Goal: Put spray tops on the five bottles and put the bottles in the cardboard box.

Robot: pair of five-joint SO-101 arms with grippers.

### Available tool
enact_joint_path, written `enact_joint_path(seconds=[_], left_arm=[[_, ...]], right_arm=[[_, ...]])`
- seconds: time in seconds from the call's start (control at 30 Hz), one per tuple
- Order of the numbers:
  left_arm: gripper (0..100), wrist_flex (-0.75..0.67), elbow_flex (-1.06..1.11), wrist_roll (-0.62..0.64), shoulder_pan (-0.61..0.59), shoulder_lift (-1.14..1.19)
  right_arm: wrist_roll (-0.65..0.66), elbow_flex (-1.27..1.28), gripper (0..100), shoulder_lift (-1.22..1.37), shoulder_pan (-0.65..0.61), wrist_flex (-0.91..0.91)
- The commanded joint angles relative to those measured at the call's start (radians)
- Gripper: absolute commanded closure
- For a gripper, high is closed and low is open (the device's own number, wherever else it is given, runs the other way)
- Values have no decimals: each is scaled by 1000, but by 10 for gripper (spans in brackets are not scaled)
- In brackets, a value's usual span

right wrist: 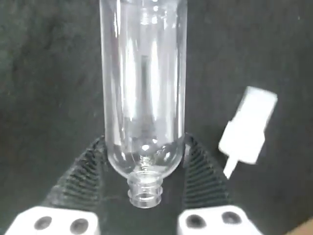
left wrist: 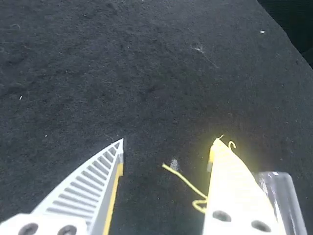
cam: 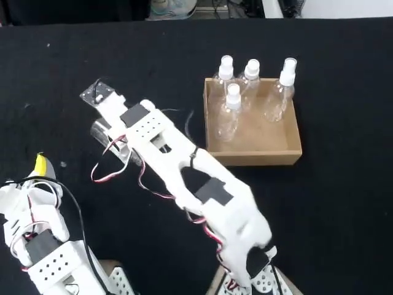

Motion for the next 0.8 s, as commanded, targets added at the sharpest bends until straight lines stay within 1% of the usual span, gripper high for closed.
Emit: enact_joint_path(seconds=[0.0, 0.17, 0.23, 0.27, 0.4, 0.47, 0.77], left_arm=[[730, -21, -59, 11, -4, -8], [730, -21, -59, 11, -2, -8], [730, -23, -59, 11, -2, -8], [730, -23, -59, 11, -2, -8], [730, -23, -59, 11, -2, -8], [730, -23, -59, 11, -2, -8], [730, -23, -59, 11, -2, -8]], right_arm=[[-14, 214, 988, -216, 9, -40], [-12, 647, 987, -521, -5, -253], [-12, 759, 963, -622, -17, -319], [-12, 792, 933, -653, -20, -334], [-14, 817, 770, -661, -60, -336], [-14, 811, 727, -651, -68, -336], [-21, 685, 726, -648, -66, -215]])
